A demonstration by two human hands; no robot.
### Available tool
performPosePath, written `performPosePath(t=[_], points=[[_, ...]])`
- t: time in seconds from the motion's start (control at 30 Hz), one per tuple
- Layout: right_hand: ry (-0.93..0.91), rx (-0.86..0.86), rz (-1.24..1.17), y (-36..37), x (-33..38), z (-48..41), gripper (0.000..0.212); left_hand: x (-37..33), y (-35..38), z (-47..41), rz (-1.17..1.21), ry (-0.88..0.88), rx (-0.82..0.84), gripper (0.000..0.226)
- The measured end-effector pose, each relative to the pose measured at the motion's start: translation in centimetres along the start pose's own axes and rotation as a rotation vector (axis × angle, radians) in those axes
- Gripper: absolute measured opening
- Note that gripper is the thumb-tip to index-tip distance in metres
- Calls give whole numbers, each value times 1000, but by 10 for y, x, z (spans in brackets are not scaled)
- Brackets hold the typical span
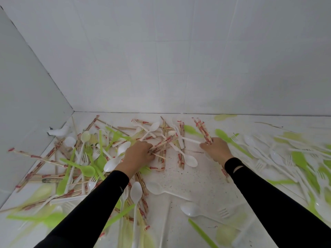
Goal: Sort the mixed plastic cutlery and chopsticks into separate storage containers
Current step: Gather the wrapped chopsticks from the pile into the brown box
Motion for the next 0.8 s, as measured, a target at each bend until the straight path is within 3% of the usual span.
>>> performPosePath(t=[0.13, 0.3, 0.43, 0.57, 0.67, 0.8], points=[[-62, -198, 154, -12, -1, -1, 20, -6, -6, -4, 79, 137, -92, 27], [-182, 8, 32, 21, 32, 21, 17, -22, -40, -6, 128, 160, -341, 32], [-150, 145, 156, 52, 34, 27, 26, -38, -68, -5, 639, 127, -362, 14], [-131, 174, 167, 54, 29, 27, 12, -35, -80, 2, 937, 129, -519, 7], [-105, 100, 34, 34, 20, 26, 10, -27, -74, 2, 1106, 111, -574, 9], [-53, -62, -20, 3, 2, 19, 13, -18, -53, 3, 1099, 0, -587, 22]])
Point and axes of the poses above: each hand's wrist, its own z-axis away from the middle knuckle, its own y-axis out of the palm, x = y × z, the point moved 6 cm from there along -z, towards the middle knuckle, and after that the axes turned 5 degrees about z, right-handed, at the moved point
